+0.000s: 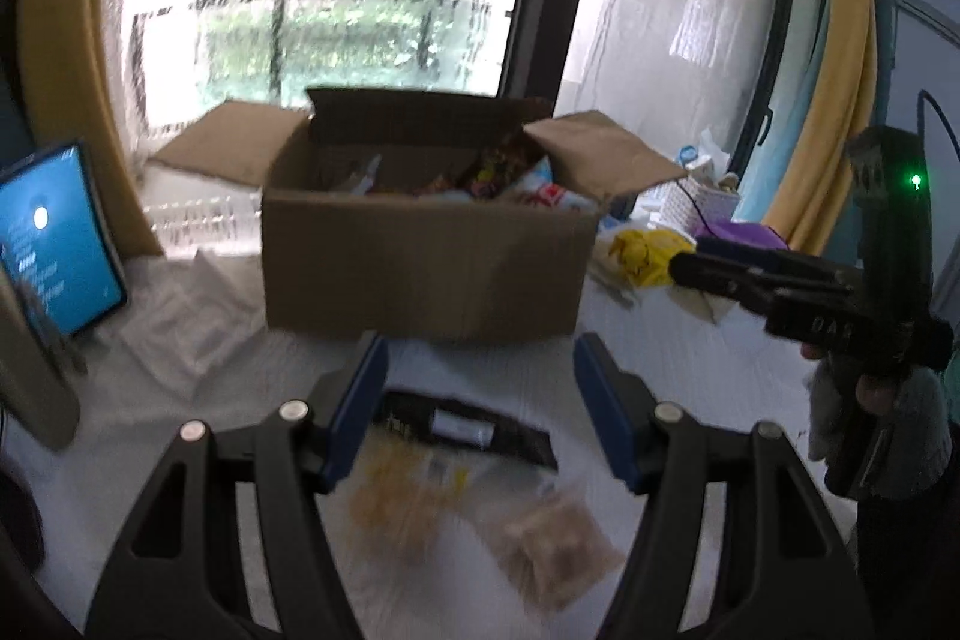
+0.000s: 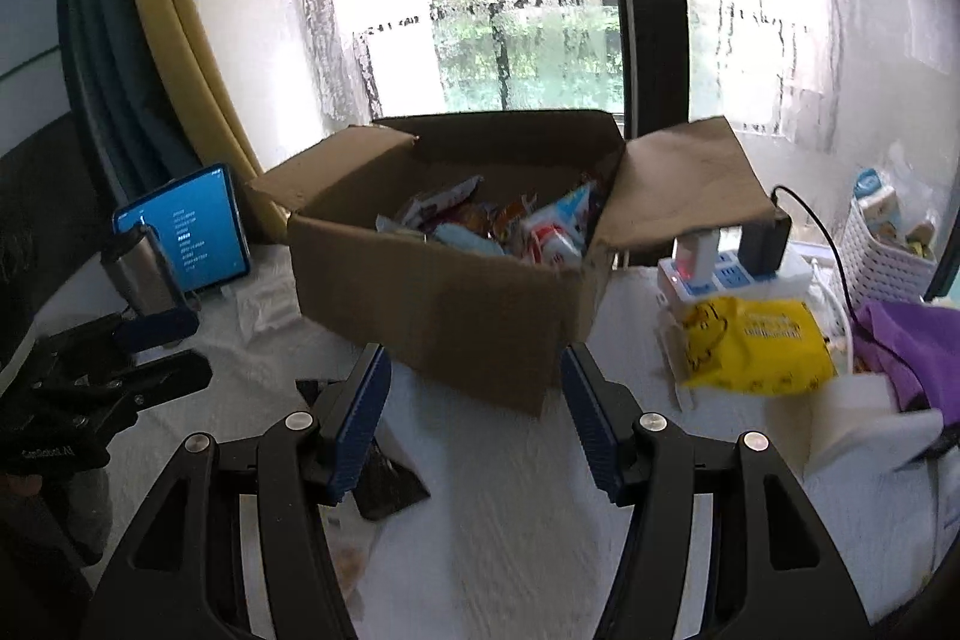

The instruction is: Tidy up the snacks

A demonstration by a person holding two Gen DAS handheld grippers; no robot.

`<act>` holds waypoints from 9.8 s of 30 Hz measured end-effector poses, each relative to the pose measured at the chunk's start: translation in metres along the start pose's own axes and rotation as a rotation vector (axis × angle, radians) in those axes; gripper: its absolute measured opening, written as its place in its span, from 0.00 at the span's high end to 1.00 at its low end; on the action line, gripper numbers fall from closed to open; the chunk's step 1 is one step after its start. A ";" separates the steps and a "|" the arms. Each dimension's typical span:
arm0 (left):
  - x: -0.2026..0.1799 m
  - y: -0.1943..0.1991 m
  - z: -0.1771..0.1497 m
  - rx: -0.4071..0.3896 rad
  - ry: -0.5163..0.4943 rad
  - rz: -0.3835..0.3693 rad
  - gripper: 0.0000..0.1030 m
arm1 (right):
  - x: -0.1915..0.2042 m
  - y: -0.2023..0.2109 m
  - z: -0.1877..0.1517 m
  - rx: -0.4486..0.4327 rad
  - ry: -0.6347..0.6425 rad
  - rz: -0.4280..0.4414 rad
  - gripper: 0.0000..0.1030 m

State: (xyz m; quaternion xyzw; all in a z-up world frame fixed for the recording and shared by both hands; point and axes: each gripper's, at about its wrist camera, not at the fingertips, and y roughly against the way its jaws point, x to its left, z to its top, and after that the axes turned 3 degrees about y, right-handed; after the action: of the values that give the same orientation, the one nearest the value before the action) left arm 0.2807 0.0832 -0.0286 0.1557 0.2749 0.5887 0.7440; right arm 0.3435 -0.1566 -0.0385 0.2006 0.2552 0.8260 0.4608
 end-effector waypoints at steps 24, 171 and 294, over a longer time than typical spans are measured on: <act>0.035 -0.047 -0.084 0.191 0.068 0.076 0.29 | 0.047 -0.089 -0.060 0.212 0.052 0.137 0.34; 0.032 0.031 -0.055 -0.017 0.077 0.178 0.19 | 0.062 -0.039 -0.051 0.138 0.011 0.056 0.27; 0.051 -0.032 0.093 -0.131 0.146 0.218 0.19 | 0.017 -0.101 0.111 -0.031 -0.020 -0.098 0.36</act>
State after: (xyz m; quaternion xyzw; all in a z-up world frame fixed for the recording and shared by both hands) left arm 0.3690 0.1326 0.0170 0.0924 0.2705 0.6924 0.6624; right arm 0.4646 -0.0701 -0.0108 0.1890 0.2473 0.8043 0.5062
